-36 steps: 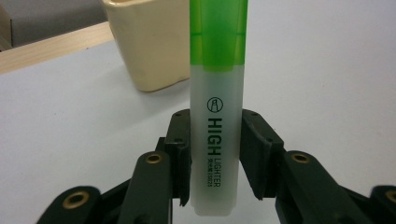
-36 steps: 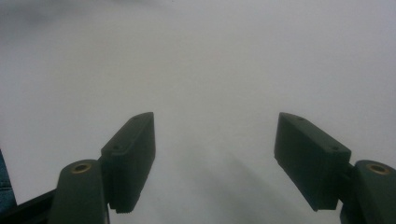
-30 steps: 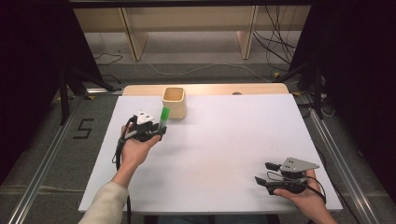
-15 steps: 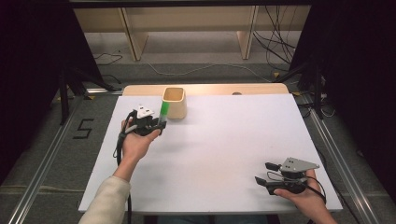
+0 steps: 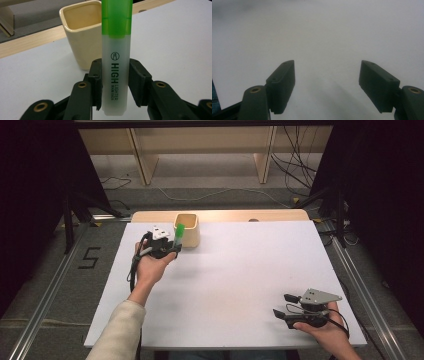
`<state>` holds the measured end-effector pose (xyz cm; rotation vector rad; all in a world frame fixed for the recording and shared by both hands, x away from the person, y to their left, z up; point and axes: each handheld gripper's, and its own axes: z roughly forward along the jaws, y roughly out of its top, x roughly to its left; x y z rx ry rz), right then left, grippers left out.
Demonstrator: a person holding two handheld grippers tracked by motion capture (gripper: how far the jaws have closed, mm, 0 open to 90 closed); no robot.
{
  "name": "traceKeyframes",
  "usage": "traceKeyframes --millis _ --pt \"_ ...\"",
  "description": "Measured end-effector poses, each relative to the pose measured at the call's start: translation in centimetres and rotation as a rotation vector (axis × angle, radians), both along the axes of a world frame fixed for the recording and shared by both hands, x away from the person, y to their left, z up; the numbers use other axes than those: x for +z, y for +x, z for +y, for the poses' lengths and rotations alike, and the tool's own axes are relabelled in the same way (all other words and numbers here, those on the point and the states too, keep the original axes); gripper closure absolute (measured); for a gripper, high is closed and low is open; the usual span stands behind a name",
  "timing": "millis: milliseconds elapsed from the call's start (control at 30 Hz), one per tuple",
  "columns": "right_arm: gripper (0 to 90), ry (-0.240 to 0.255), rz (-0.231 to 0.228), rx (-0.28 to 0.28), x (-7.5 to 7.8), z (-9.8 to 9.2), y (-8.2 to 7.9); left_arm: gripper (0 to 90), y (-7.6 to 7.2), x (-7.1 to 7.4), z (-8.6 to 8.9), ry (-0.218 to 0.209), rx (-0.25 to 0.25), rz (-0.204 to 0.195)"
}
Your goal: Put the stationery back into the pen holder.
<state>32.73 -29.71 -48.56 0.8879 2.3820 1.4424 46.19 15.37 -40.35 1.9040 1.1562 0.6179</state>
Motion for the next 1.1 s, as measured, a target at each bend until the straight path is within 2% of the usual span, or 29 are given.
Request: traceKeyframes --millis 600,767,1100 --pt "29.7 -0.002 -0.004 0.001 0.0 0.1 0.1 66.2 0.9 0.5 0.0 0.002 0.022 -0.016" --pt "29.7 -0.001 -0.002 0.002 0.0 0.0 0.0 66.1 1.8 0.5 -0.3 0.002 0.035 -0.036" --pt "29.7 0.0 -0.006 0.005 0.0 0.0 0.1 66.1 3.3 0.5 -1.0 -0.018 0.068 -0.104"
